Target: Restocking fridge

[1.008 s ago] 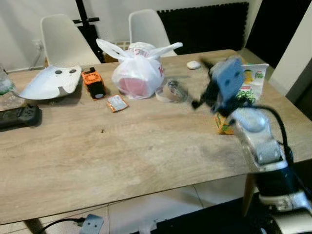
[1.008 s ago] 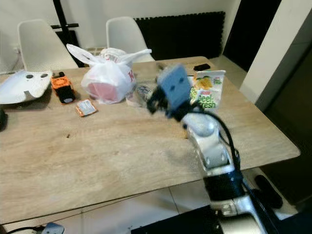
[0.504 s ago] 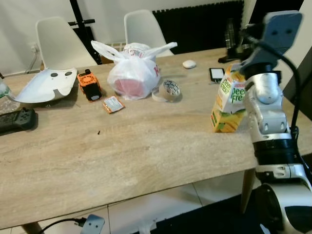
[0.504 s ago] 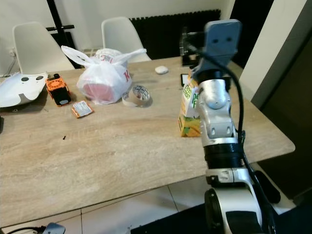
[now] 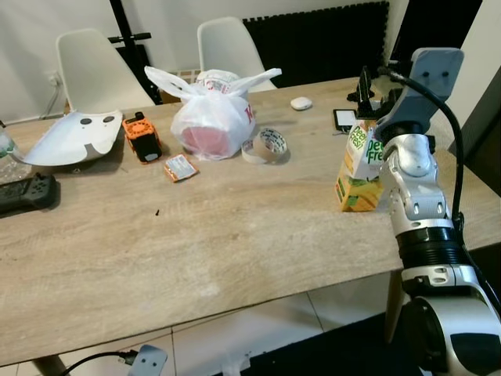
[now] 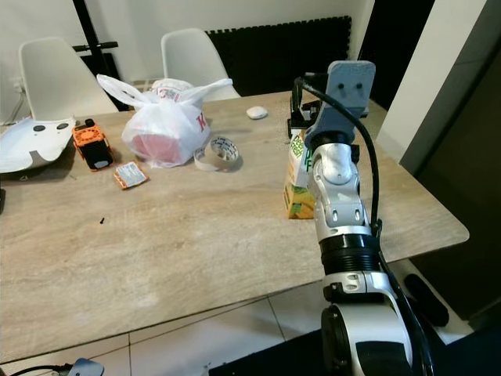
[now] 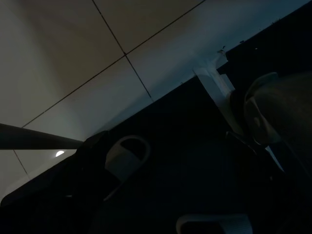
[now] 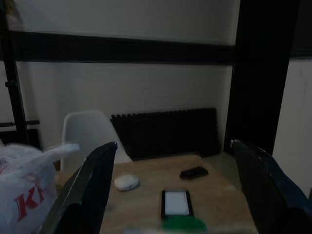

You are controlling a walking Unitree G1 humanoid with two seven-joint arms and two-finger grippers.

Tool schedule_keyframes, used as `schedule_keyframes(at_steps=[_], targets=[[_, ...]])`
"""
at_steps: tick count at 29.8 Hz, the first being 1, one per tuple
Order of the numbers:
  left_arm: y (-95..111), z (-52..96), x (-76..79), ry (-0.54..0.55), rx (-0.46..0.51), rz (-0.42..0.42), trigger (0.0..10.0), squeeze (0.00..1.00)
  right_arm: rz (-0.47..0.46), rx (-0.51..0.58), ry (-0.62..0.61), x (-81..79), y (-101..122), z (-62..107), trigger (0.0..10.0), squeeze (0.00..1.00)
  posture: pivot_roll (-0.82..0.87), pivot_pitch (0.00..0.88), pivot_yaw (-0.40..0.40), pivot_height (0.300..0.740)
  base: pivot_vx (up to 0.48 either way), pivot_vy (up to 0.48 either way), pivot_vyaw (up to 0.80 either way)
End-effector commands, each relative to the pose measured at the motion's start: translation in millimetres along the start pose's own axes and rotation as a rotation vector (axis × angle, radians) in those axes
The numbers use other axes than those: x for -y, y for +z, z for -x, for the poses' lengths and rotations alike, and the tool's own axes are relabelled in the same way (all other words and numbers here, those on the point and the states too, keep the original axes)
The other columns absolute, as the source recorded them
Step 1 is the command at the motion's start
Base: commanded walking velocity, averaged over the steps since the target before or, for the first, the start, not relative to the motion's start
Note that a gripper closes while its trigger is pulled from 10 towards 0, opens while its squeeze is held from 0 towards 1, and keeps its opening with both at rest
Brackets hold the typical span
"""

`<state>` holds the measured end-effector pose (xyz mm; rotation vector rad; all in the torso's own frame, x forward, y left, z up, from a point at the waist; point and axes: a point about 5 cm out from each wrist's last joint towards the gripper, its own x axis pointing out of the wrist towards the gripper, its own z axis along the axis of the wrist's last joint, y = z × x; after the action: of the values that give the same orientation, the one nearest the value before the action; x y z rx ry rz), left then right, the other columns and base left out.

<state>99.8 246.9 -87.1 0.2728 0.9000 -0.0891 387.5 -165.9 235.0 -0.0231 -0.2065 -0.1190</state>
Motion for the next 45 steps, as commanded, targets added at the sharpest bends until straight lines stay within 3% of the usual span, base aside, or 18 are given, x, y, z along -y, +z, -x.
schedule_keyframes(at_steps=[1, 17, 32, 35, 45], targets=[[-4, 2.5, -4.9, 0.007, -0.011, -0.005, 10.0, 0.0, -0.009, -0.025, -0.014, 3.8, -4, -1.6, 10.0, 0.0, 0.07, 0.0, 0.032, 0.74, 0.0, 0.0, 0.0], [-5, 3.1, -3.9, 0.012, -0.015, -0.001, 10.0, 0.0, -0.005, -0.113, 0.01, 4.5, -23, -5.0, 10.0, 0.0, 0.08, 0.0, 0.029, 0.74, 0.0, 0.0, 0.0], [-5, 2.6, -1.2, 0.008, -0.013, 0.001, 10.0, 0.0, -0.018, -0.27, 0.058, 2.2, -62, 7.2, 10.0, 0.0, 0.08, 0.0, 0.025, 0.74, 0.0, 0.0, 0.0], [-5, 2.5, -0.7, 0.008, -0.013, 0.002, 10.0, 0.0, -0.014, -0.345, 0.093, -0.3, -81, 16.1, 10.0, 0.0, 0.08, 0.0, 0.023, 0.74, 0.0, 0.0, 0.0], [-4, 2.1, 0.2, 0.004, -0.012, 0.003, 10.0, 0.0, -0.023, -0.426, 0.116, 0.2, -100, 26.1, 10.0, 0.0, 0.07, 0.0, 0.022, 0.74, 0.0, 0.0, 0.0]])
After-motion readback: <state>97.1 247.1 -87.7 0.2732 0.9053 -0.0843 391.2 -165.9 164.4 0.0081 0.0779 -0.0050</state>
